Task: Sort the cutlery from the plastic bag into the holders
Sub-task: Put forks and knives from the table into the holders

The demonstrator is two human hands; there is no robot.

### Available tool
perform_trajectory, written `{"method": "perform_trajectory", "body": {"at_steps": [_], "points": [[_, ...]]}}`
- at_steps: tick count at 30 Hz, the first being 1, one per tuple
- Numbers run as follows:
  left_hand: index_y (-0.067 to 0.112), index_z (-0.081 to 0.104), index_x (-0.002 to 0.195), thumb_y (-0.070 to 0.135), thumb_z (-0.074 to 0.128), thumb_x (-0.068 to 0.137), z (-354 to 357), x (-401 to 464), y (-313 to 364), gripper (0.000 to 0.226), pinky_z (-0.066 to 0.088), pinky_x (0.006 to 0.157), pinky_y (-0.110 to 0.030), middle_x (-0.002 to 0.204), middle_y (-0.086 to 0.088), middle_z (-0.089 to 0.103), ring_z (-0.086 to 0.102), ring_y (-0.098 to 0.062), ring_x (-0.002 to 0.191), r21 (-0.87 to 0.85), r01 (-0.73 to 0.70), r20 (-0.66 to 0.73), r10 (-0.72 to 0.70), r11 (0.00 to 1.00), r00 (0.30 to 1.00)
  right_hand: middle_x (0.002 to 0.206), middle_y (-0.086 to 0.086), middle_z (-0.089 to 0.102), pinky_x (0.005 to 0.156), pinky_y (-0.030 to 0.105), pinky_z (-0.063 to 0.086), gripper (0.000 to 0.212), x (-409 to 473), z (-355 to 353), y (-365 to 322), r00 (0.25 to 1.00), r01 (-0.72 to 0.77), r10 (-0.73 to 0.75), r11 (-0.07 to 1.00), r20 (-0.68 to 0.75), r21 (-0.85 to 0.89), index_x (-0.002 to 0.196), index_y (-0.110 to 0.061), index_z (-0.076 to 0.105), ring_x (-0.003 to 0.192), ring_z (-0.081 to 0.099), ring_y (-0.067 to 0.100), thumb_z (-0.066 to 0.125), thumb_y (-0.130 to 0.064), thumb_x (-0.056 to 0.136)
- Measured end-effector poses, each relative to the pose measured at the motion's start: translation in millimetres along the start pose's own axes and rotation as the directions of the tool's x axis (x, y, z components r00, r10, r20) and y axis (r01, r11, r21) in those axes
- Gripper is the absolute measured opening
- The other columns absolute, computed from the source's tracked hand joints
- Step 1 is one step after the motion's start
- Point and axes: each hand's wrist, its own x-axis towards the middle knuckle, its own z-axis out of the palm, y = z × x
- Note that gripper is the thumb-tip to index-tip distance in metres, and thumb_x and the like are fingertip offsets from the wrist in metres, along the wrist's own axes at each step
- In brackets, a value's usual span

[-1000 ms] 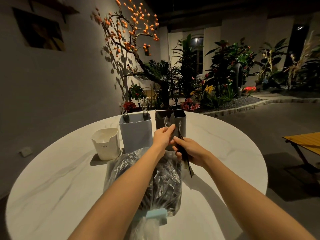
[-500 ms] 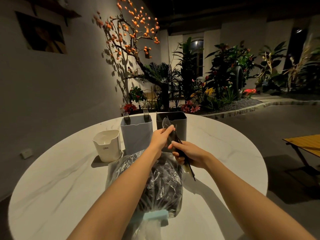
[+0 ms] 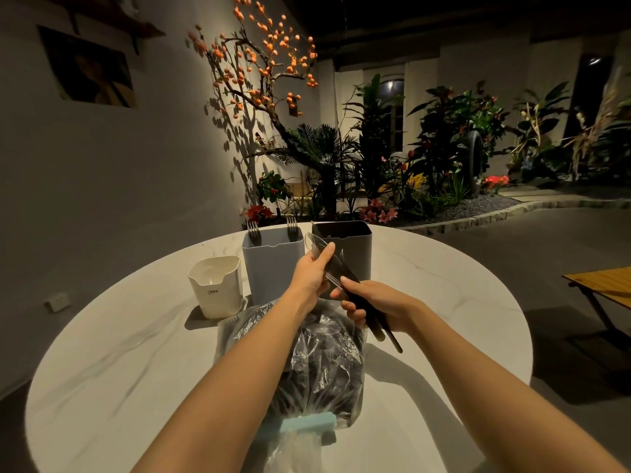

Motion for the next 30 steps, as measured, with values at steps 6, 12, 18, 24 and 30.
{"method": "perform_trajectory", "body": {"at_steps": [6, 12, 18, 24, 30], "points": [[0.013, 0.071, 0.087, 0.032, 0.065, 0.090, -3, -2, 2, 0.020, 0.051, 0.076, -0.030, 0.077, -0.002, 0.072, 0.065, -0.018, 0.077, -0.010, 0.068, 0.068, -0.068, 0.998, 0.995, 0.059, -0.002, 0.039, 0.043, 0.016, 0.033, 0.036, -2, -3, 0, 0.997, -0.041, 0.034, 0.994, 0.070, 0.100, 0.098, -0.007, 0.056, 0.043, 0.032, 0.006, 0.039, -0.038, 0.101], [0.013, 0.066, 0.084, 0.030, 0.063, 0.093, 1, -3, 4, 0.019, 0.049, 0.080, -0.032, 0.071, 0.000, 0.069, 0.064, -0.017, 0.077, -0.021, 0.018, -0.005, -0.018, 1.000, 1.000, 0.061, -0.001, 0.041, 0.042, 0.015, 0.030, 0.036, -1, -7, 1, 0.997, -0.076, 0.073, 0.993, 0.037, 0.087, 0.102, -0.007, 0.056, 0.044, 0.030, 0.006, 0.039, -0.040, 0.101], [0.016, 0.064, 0.086, 0.031, 0.057, 0.096, -5, -5, 8, 0.020, 0.038, 0.055, -0.020, 0.074, 0.002, 0.060, 0.055, -0.009, 0.064, -0.017, -0.039, -0.164, 0.035, 0.999, 0.986, 0.065, 0.000, 0.046, 0.040, 0.015, 0.029, 0.035, -6, -15, 4, 0.994, -0.104, 0.103, 0.991, 0.021, 0.083, 0.111, -0.006, 0.052, 0.044, 0.031, 0.005, 0.039, -0.037, 0.101], [0.011, 0.068, 0.096, 0.033, 0.060, 0.094, -2, -14, 10, 0.024, 0.040, 0.041, -0.015, 0.053, 0.006, 0.050, 0.047, -0.002, 0.041, -0.104, -0.009, -0.081, 0.000, 0.995, 0.997, 0.063, -0.001, 0.045, 0.039, 0.015, 0.024, 0.036, 0, -10, 6, 0.997, -0.073, 0.071, 0.984, 0.020, 0.163, 0.112, -0.006, 0.056, 0.042, 0.029, 0.005, 0.041, -0.036, 0.100], [0.008, 0.067, 0.117, 0.029, 0.064, 0.091, -2, -18, 11, 0.033, 0.043, 0.042, -0.017, 0.057, 0.004, 0.042, 0.044, -0.004, 0.043, -0.125, 0.067, 0.059, -0.060, 0.990, 0.996, 0.059, -0.002, 0.047, 0.040, 0.016, 0.024, 0.029, 6, -6, 4, 0.999, 0.016, -0.008, 0.974, -0.035, 0.225, 0.100, -0.010, 0.053, 0.039, 0.030, 0.005, 0.042, -0.037, 0.101]]}}
